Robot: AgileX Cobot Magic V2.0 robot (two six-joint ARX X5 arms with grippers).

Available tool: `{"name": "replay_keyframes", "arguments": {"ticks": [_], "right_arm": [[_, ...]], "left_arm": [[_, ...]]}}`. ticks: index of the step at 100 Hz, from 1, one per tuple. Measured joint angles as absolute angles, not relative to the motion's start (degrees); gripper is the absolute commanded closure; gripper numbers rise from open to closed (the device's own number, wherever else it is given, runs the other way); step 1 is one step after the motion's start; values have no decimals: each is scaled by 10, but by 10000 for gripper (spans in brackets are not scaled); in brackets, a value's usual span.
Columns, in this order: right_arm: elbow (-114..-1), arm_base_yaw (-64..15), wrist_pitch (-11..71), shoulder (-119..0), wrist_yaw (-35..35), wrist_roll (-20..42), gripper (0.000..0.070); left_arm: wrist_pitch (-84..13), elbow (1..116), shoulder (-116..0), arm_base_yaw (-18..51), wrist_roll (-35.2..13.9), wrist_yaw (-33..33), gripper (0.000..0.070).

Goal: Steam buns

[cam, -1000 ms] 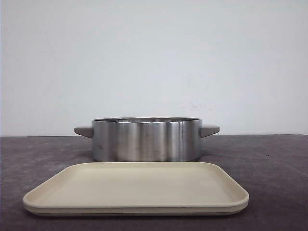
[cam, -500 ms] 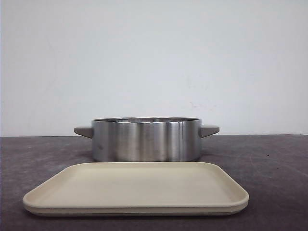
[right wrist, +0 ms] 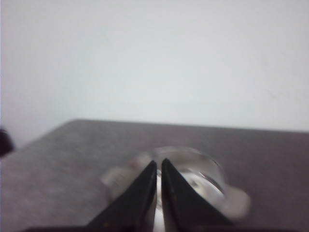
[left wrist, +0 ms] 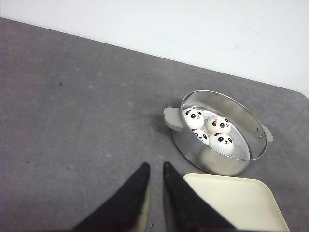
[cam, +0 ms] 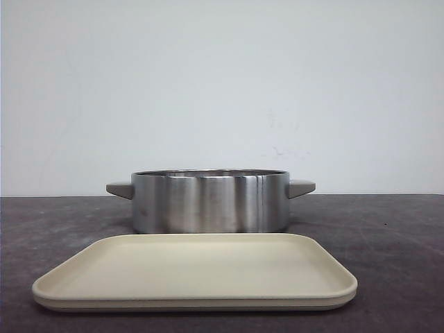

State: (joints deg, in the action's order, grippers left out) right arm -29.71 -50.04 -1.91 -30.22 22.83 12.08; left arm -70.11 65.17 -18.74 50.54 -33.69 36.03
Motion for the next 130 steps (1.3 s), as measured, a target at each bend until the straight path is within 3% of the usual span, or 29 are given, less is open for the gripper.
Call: {"name": "replay_keyframes", "arguments": {"ticks": [18, 37, 61, 76, 130], "right_arm": [[-166, -377, -10, -160, 167, 92, 691], [-117, -241, 12, -29, 89, 52, 691], [-77, -102, 56, -2, 25, 44, 691], [-56, -73, 41, -2, -44, 43, 692], [-8, -45, 51, -2, -34, 27, 691]], "left_arm": [[-701, 652, -187, 505, -337, 360, 700], [-701, 652, -187, 505, -337, 360, 700], [-701, 652, -187, 505, -337, 360, 700], [-701, 652, -187, 505, -337, 360, 700], [-701, 652, -187, 505, -337, 360, 700]]}}
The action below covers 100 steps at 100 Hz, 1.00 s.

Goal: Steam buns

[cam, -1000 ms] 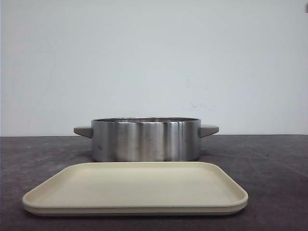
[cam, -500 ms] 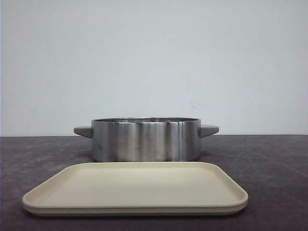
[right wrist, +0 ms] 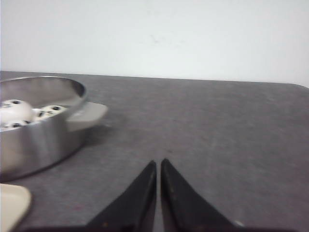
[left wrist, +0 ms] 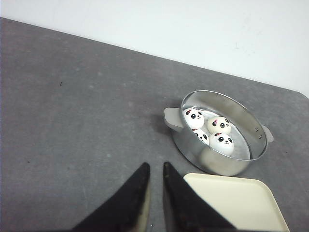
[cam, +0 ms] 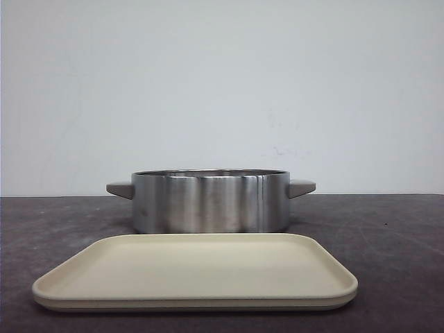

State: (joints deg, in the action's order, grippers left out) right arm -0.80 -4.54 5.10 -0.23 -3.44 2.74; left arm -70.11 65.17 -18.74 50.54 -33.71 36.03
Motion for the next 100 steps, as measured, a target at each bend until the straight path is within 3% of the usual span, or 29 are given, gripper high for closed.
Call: {"name": "replay_keyframes", "arguments": {"ticks": [10, 100], "right_arm": [[-8, -36, 97, -2, -48, 27, 691], [-8, -10, 96, -3, -30, -2, 691]], "left_arm": [[-701, 652, -187, 505, -337, 360, 700], [-701, 652, -187, 505, -337, 360, 700]]}}
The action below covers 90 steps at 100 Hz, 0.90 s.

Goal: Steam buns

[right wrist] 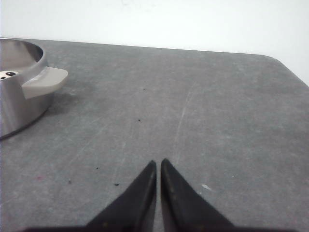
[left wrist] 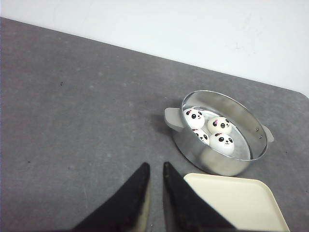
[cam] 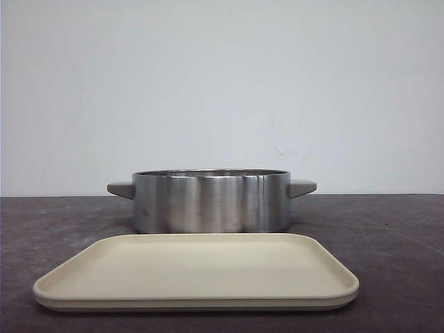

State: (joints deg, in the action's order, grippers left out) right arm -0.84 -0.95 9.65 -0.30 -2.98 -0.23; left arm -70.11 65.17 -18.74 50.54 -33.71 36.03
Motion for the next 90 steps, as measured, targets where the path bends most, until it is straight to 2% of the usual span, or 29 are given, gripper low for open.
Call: {"name": "replay_keyframes", "arguments": {"ticks": [72, 90], "right_arm": [[-8, -10, 96, -3, -30, -3, 691], [-8, -10, 96, -3, -30, -3, 692]], "left_arm": [[-701, 652, -187, 505, -336, 360, 700], [-686, 647, -187, 449, -300, 365, 700]]}}
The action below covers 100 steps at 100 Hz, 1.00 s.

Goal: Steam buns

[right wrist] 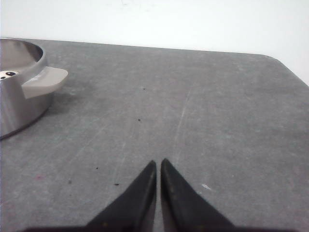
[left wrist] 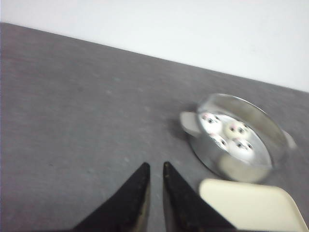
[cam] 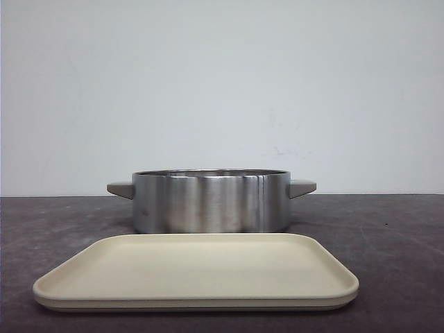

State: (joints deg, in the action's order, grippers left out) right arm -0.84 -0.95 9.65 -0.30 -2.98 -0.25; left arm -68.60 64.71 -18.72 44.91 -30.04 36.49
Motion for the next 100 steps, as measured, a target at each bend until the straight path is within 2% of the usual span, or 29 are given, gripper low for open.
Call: {"name": "replay_keyframes", "arguments": {"ticks": [19, 27, 35, 54, 68, 81, 92, 100], "right_arm": [[-8, -10, 96, -3, -30, -3, 691], [-8, -10, 96, -3, -30, -3, 691], [-8, -10, 96, -3, -30, -3, 691], [-8, -10, 96, -3, -30, -3, 692], [-8, -10, 96, -3, -30, -3, 691], [-8, -10, 96, -3, -30, -3, 691], [-8, -10, 96, -3, -30, -3, 691], [-8, -10, 96, -3, -30, -3, 691]], "left_arm": [[-480, 553, -176, 380, -295, 371, 700], [-394, 496, -176, 350, -296, 351, 700], [-374, 454, -177, 322, -296, 331, 700], [-347, 377, -177, 271, -292, 329, 700], [-249, 298, -168, 230, -241, 318, 700], [-139, 210, -142, 177, -189, 238, 700], [-66, 138, -105, 128, -173, 137, 700], [-50, 97, -72, 101, -170, 83, 700]]}}
